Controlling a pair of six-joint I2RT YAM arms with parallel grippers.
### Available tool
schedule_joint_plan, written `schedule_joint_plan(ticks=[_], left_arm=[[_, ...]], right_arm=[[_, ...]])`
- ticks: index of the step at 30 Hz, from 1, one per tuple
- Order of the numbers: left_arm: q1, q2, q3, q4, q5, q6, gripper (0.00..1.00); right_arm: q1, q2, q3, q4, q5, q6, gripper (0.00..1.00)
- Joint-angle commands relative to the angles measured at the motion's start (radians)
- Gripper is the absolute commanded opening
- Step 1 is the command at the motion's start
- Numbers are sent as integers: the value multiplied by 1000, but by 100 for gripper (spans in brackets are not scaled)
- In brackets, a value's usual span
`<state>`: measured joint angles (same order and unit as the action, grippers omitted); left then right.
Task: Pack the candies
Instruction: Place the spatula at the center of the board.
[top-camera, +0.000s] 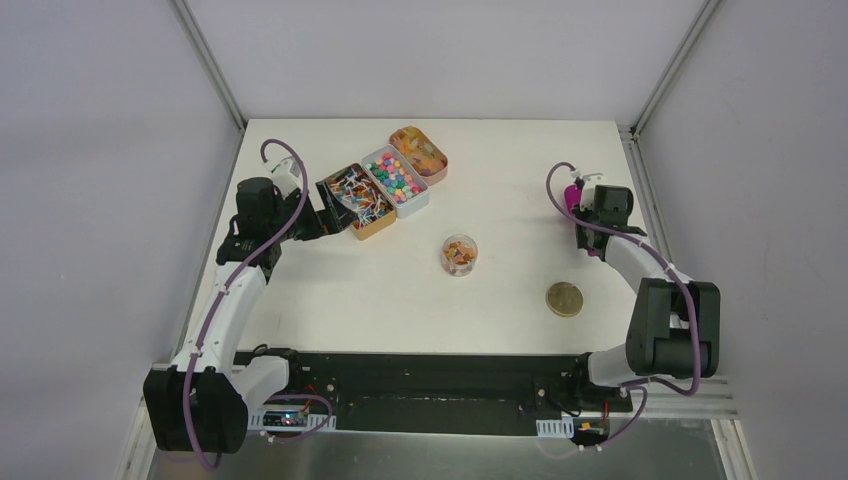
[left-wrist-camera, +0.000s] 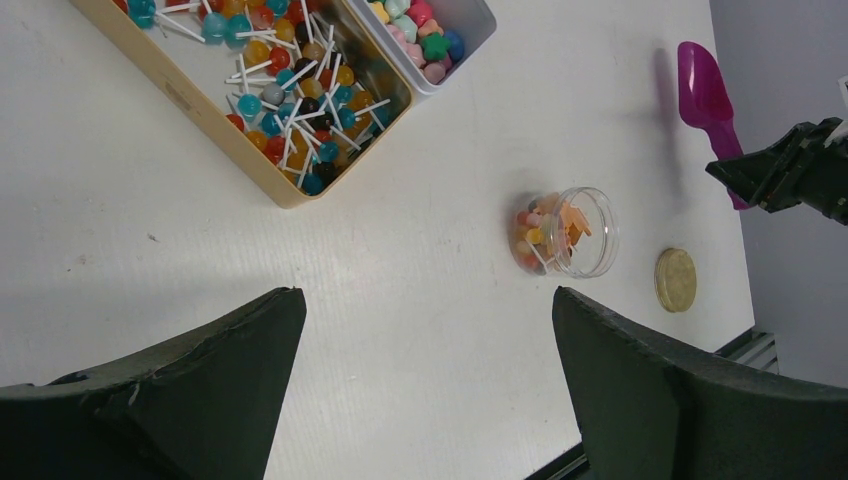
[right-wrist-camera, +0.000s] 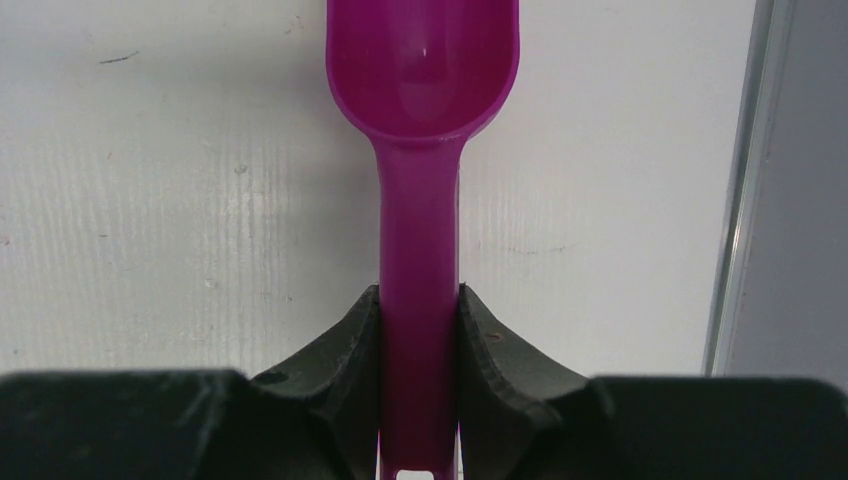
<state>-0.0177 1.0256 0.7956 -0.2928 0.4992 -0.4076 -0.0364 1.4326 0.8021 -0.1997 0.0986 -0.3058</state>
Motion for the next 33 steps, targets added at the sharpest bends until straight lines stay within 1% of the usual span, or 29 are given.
schedule_joint_plan(ticks=[1, 3, 6, 8, 10, 12, 14, 16, 21, 25, 27, 28, 30, 31, 33], left_arm=[[7, -22, -1, 26, 18, 4, 99], [7, -22, 0, 26, 18, 4, 99], [7, -22, 1, 25, 20, 4, 99], [7, -22, 1, 26, 19, 4, 99], [7, -21, 1, 25, 19, 4, 99], [7, -19, 1, 26, 21, 4, 99], [8, -19, 2, 25, 23, 4, 99], [7, -17, 2, 25, 22, 4, 99], [7, -15, 4, 25, 22, 4, 99], [7, -10, 4, 25, 24, 3, 99], [7, -10, 4, 24, 25, 4, 99], [8, -10, 4, 25, 24, 4, 99], [7, -11, 4, 25, 24, 4, 99], [7, -12, 2, 25, 24, 4, 99], [7, -10, 2, 25, 25, 3, 99]], right_arm=[[-13, 14, -22, 120, -23, 43, 16], [-15, 24, -26, 127, -14, 49, 21], [-18, 42, -24, 126, -20, 57, 24], [-21, 51, -24, 126, -17, 57, 28], [-25, 57, -26, 125, -12, 56, 37], [-31, 60, -27, 126, -15, 56, 42], [-31, 65, -25, 126, -30, 57, 48], [-31, 69, -19, 117, -23, 60, 59], [-33, 48, 25, 68, -42, 86, 63], [-30, 31, 129, -64, -86, 145, 67], [-26, 16, 169, -128, -87, 209, 69], [-20, 2, 184, -150, -69, 238, 74], [-8, -34, 203, -190, -30, 274, 92], [-3, -55, 204, -199, -22, 284, 99], [8, -106, 196, -212, 14, 303, 100]])
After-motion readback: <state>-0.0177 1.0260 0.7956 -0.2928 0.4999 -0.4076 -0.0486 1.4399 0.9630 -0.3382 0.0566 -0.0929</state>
